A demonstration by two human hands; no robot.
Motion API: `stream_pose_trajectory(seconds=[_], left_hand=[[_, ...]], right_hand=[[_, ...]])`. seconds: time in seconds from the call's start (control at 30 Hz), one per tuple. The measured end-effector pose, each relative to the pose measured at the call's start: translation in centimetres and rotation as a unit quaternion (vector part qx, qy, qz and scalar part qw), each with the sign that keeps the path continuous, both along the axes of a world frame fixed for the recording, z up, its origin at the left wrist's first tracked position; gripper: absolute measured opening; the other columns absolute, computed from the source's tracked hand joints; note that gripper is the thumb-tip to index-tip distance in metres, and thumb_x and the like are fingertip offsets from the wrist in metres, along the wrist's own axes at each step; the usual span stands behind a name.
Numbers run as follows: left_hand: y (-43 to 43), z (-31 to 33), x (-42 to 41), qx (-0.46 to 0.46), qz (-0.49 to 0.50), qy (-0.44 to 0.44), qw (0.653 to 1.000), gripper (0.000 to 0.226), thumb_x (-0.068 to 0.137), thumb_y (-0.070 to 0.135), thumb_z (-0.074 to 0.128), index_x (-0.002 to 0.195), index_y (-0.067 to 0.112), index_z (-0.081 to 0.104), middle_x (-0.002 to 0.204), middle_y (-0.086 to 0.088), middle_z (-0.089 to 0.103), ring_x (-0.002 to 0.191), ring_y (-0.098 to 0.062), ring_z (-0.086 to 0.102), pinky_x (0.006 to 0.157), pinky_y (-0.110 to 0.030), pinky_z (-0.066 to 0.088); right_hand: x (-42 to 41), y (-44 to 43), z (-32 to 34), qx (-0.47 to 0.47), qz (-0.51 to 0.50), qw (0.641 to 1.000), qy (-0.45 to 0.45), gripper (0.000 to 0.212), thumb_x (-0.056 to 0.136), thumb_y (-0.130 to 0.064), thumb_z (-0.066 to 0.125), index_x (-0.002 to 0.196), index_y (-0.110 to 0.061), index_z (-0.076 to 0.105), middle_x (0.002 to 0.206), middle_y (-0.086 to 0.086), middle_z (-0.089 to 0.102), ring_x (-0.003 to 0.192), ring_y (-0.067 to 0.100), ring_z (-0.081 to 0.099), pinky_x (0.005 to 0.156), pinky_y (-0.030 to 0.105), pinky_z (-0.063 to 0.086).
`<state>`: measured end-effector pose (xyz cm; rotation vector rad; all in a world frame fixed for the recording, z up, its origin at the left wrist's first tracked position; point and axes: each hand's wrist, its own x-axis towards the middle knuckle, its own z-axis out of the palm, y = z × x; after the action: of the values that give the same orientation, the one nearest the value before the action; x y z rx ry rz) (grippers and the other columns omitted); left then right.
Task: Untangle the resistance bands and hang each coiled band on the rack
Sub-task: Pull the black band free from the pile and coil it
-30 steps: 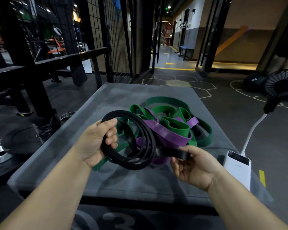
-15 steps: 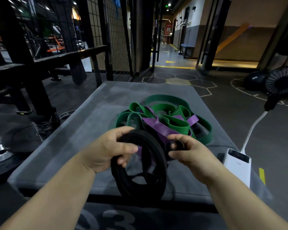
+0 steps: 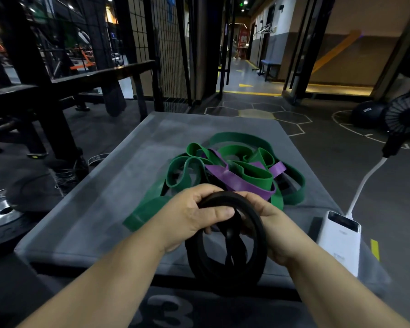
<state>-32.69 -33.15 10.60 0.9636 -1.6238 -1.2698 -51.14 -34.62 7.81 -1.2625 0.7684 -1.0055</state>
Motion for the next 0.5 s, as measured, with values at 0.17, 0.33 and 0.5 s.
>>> stream_pose_trajectory(seconds=[0.17,0.33,0.5], left_hand=[[-0.6,-0.3,0.2,-0.067,0.033,-0.061,0.995,0.019,0.062,0.048,0.073,0.078,0.038,0.071,0.091,0.023,0.050,0.088,0.001,0.058,0.082,-0.013,0.045],[-0.8,-1.0,0.0,-0.052,0.059,-0.085,0.993,0.030,0.066,0.057,0.067,0.087,0.036,0.067,0.099,0.008,0.057,0.091,-0.006,0.061,0.086,-0.027,0.048],[-1.0,-1.3,-0.3,-0.050,0.089,-0.116,0.988,0.031,0.070,0.062,0.061,0.091,0.039,0.061,0.098,0.000,0.064,0.092,-0.015,0.063,0.091,-0.041,0.051]], right_hand=[[0.2,0.2,0.3,0.025,0.004,1.000,-0.004,0.034,0.074,-0.010,0.064,0.106,-0.011,0.072,0.099,0.015,0.074,0.092,0.027,0.068,0.085,0.036,0.056],[0.5,0.5,0.2,0.079,0.012,0.996,-0.042,0.023,0.078,-0.021,0.067,0.096,-0.013,0.079,0.097,0.016,0.072,0.087,0.024,0.069,0.077,0.030,0.058],[-0.2,0.6,0.7,0.112,0.038,0.988,-0.101,0.062,0.077,-0.061,0.065,0.109,-0.009,0.074,0.107,0.018,0.072,0.096,0.026,0.071,0.075,0.030,0.057]])
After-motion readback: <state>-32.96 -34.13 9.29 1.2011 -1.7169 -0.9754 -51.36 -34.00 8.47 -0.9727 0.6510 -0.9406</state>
